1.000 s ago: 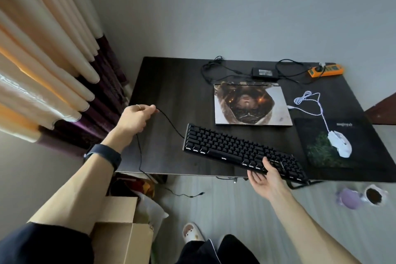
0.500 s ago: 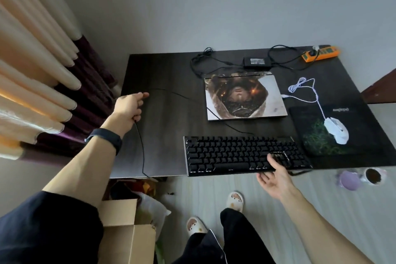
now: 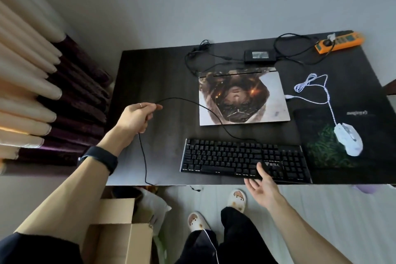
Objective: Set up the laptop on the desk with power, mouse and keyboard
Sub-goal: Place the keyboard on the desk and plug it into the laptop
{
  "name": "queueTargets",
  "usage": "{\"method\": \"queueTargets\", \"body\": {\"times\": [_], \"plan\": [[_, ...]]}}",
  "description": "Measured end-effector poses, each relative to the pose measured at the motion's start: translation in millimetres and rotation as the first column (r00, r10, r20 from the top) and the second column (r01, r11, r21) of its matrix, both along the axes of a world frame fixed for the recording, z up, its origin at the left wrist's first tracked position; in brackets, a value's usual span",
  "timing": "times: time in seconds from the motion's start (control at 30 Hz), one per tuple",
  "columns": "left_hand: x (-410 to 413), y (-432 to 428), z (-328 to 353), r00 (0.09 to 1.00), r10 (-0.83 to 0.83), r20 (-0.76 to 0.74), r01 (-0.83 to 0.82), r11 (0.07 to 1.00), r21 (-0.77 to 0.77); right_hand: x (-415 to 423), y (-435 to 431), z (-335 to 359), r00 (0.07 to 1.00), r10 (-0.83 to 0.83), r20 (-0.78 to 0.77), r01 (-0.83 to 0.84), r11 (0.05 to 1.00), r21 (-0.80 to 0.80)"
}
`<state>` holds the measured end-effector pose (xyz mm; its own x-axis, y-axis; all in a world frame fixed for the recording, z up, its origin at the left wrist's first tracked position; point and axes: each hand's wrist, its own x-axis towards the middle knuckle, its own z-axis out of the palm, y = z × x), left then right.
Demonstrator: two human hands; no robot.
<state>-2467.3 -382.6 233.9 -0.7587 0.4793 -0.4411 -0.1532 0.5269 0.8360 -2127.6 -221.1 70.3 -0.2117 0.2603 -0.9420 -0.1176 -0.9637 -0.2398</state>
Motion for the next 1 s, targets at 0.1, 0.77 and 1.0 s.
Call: {"method": "queueTargets", "body": {"times": [0.1,0.77,1.0], "plan": [[3,11,-13,0.999,0.024,0.026,-0.023,0.999,-0.029,6,9,-10,0.997,0.066,0.031,-0.066,0.998,-0.017],[36,60,-39,0.991,-0.037,0.128,0.048,0.995,-0.087,-11,38,-21,0.942,0.252,0.222,-0.246,0.968,-0.053],[43,56,-41,0.991,-0.045,0.129,0.059,0.993,-0.106,-6,39,-19,0.949,0.236,0.208,-0.224,0.971,-0.077]]}}
